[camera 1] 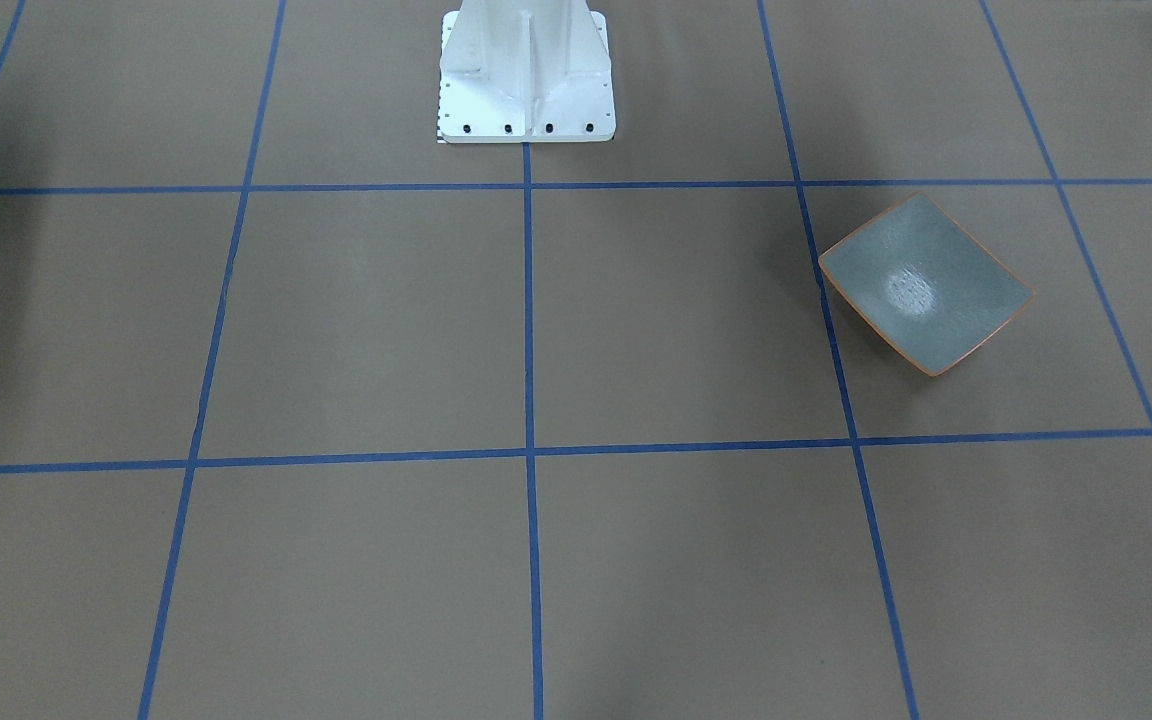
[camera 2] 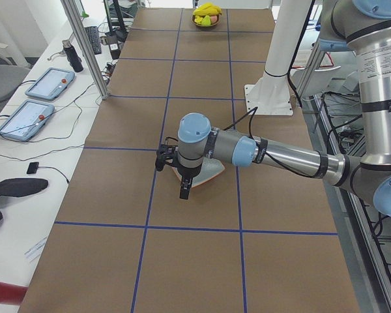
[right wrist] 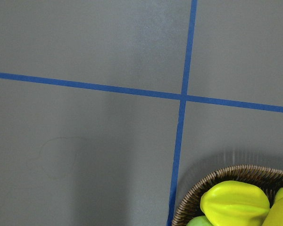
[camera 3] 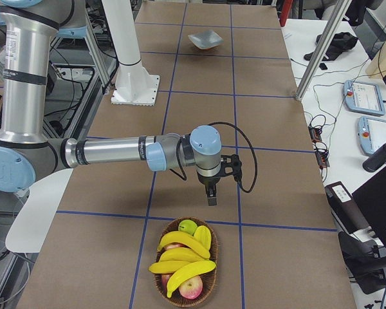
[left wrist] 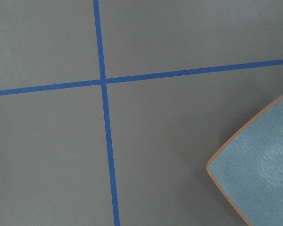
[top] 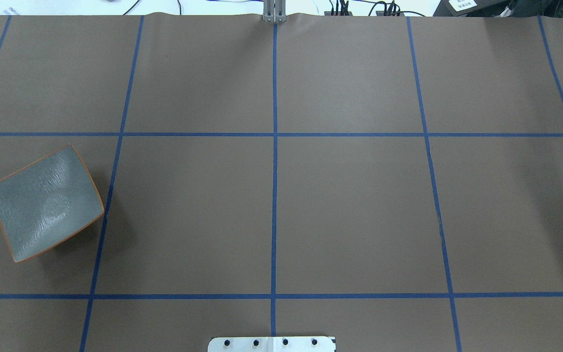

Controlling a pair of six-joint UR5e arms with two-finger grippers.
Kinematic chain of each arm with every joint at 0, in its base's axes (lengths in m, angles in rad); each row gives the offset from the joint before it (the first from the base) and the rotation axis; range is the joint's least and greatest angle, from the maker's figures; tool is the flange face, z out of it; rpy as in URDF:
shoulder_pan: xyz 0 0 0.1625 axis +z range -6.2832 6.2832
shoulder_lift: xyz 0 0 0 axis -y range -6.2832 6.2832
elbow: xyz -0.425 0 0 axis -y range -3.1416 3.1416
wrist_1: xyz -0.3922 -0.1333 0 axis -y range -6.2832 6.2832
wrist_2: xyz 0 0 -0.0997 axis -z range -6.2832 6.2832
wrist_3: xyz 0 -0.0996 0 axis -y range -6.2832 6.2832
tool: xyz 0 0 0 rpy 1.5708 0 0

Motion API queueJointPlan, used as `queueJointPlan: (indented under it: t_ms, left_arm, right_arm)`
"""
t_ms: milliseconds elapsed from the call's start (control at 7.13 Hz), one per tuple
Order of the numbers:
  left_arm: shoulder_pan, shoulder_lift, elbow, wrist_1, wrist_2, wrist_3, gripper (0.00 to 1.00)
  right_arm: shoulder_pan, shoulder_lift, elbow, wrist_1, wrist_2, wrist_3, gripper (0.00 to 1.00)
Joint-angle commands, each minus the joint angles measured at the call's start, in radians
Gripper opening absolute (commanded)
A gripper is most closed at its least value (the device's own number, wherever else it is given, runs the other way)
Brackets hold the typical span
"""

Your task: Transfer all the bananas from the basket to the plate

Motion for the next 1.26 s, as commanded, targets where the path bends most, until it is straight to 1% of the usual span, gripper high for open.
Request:
queueJointPlan:
  t_ms: [0,421,561,701,1121]
  left_arm:
    - [0.000,0.000,0.001,0.002,0.000,0.000,1.00]
    - [0.000,0.000,-0.002,-0.002,-0.002,0.000,1.00]
    - [0.000,0.000,-0.006,-0.002,-0.005,0.005,1.00]
    - [0.000,0.000,-0.006,-0.003,-0.043,0.003,1.00]
    - [0.000,0.003,-0.005,-0.002,-0.043,0.002,1.00]
  right_arm:
    - [-0.001,0.000,-0.006,0.001,0.001,-0.001,1.00]
    - [-0.002,0.000,-0.004,0.006,0.001,-0.007,1.00]
    - [-0.002,-0.002,-0.006,0.035,0.001,-0.007,1.00]
    - [-0.001,-0.022,-0.006,0.052,0.001,-0.007,1.00]
    - [-0.001,-0.025,-0.007,0.052,0.002,-0.008,1.00]
